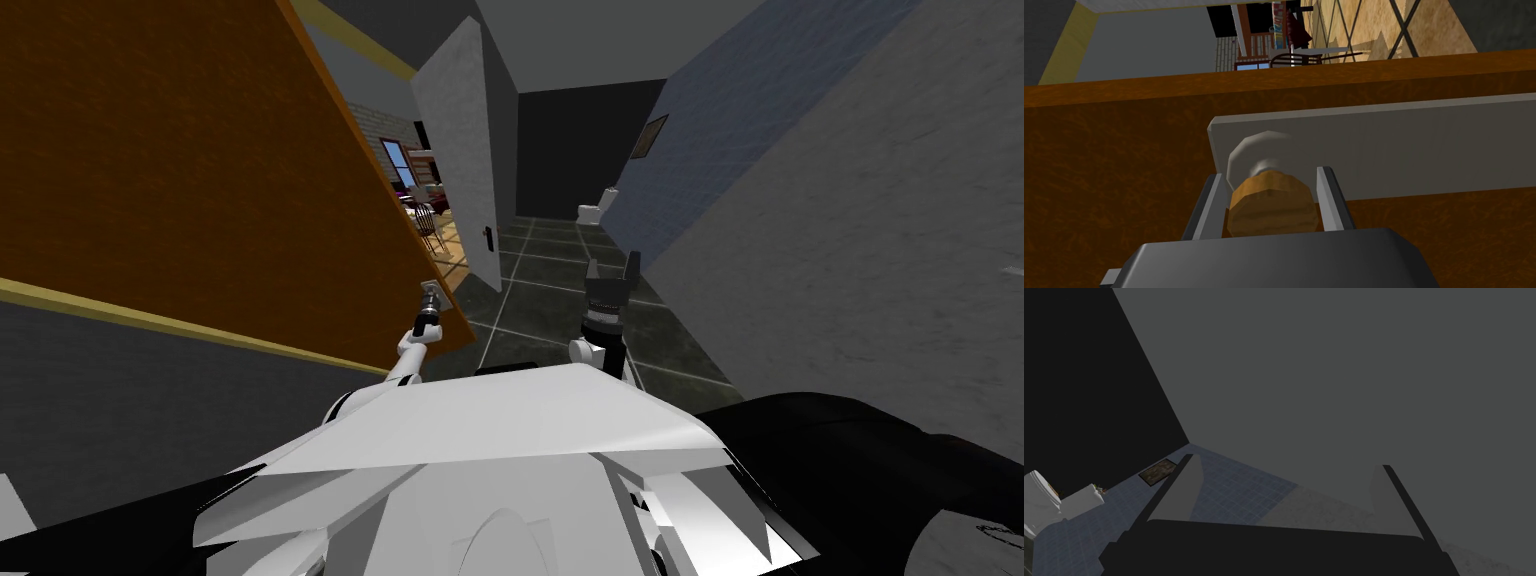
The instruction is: Pull the door open
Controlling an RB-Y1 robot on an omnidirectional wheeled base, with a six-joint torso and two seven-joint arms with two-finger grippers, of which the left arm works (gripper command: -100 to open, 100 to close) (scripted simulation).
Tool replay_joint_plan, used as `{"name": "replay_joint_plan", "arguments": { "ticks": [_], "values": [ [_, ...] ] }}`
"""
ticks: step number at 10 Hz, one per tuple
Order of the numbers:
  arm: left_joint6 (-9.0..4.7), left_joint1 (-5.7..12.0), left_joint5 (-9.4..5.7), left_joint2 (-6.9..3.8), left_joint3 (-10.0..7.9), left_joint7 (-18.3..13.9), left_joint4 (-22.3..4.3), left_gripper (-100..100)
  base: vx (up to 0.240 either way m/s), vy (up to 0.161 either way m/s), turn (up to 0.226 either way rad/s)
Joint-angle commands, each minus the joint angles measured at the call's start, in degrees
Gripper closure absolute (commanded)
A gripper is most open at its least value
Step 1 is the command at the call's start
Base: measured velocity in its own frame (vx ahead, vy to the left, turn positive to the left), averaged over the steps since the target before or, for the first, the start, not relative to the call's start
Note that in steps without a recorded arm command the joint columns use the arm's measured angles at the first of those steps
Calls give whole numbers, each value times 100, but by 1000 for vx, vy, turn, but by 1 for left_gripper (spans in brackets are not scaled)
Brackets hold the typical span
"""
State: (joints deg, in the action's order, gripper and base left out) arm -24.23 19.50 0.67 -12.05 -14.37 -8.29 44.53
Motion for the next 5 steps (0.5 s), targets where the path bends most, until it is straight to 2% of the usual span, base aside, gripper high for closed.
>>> {"name": "replay_joint_plan", "arguments": {
  "ticks": [1, 2, 5],
  "values": [
    [0, 0, 0, 0, 0, 0, 0, 100, -85, 32, -49],
    [-6, -9, 17, -8, 81, -57, -9, 100, -119, 32, -94],
    [-32, -16, 43, -69, 231, -185, -6, 100, -208, 56, -95]
  ]
}}
